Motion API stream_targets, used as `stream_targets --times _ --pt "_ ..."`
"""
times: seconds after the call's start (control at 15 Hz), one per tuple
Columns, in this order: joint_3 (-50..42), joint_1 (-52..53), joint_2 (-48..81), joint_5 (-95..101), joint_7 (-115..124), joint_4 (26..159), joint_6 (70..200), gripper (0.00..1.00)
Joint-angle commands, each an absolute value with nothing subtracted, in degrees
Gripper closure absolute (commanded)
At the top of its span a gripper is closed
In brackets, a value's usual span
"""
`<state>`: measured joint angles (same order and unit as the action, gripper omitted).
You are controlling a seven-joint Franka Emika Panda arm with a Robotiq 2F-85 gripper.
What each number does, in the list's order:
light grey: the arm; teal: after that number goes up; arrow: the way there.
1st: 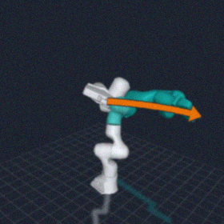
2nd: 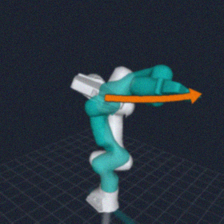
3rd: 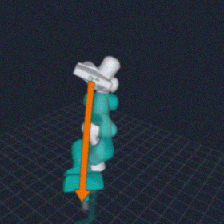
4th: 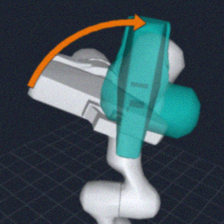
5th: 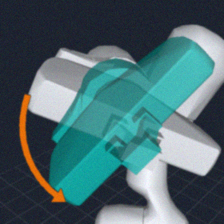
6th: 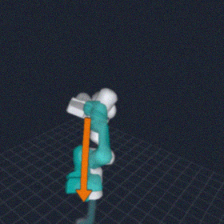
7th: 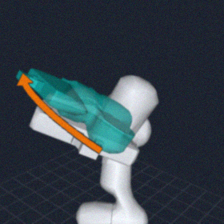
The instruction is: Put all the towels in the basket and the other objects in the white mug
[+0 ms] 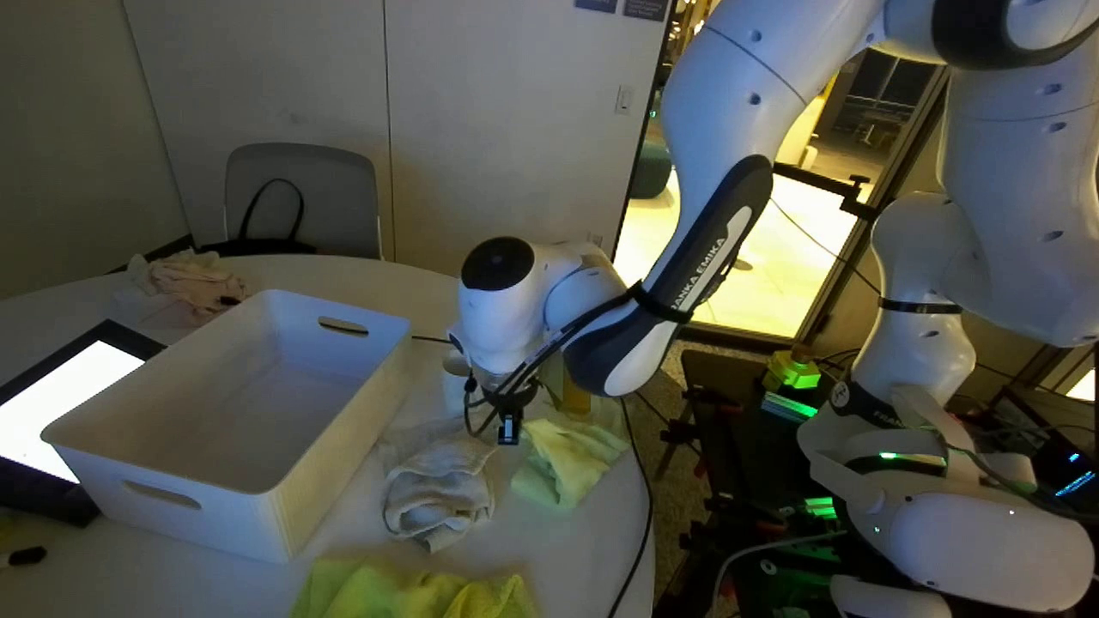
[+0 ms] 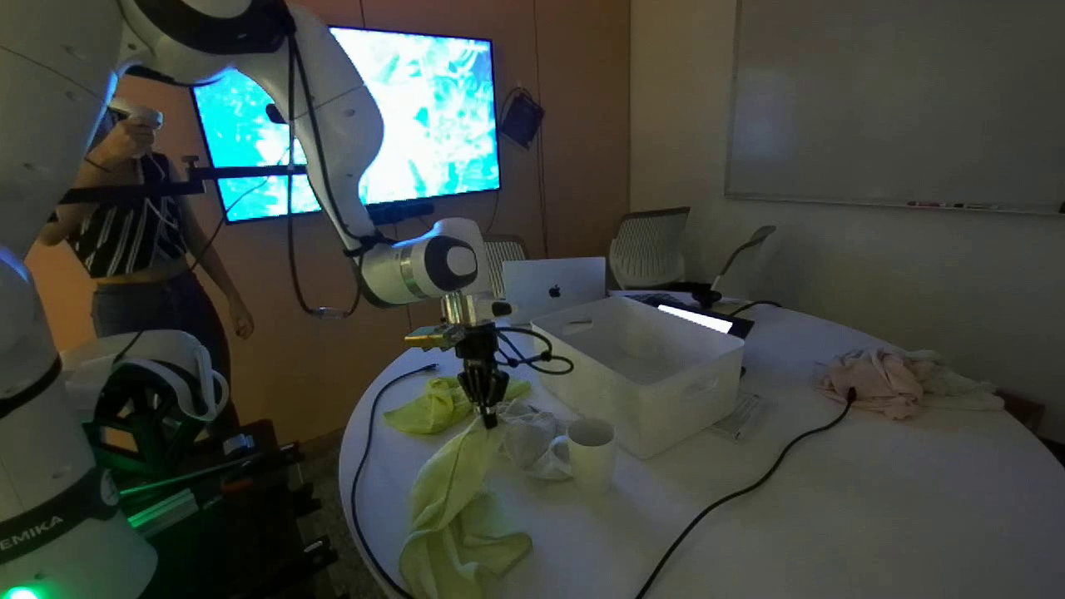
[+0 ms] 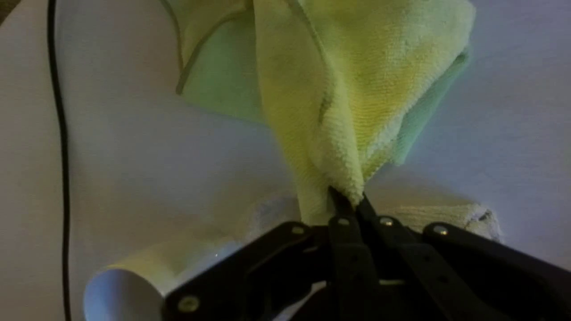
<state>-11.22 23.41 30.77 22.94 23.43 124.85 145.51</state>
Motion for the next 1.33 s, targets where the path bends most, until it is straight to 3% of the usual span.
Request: stream_targets --times 0.0,0.67,1.27 --pt "-9.5 23.0 23.4 26.0 23.2 126.0 139.5 0.99" --pt "1.3 17.4 5.6 24.7 21.3 125.1 120.3 0.99" --pt "8.6 15.6 -0.4 24.4 25.8 119.6 107.5 0.99"
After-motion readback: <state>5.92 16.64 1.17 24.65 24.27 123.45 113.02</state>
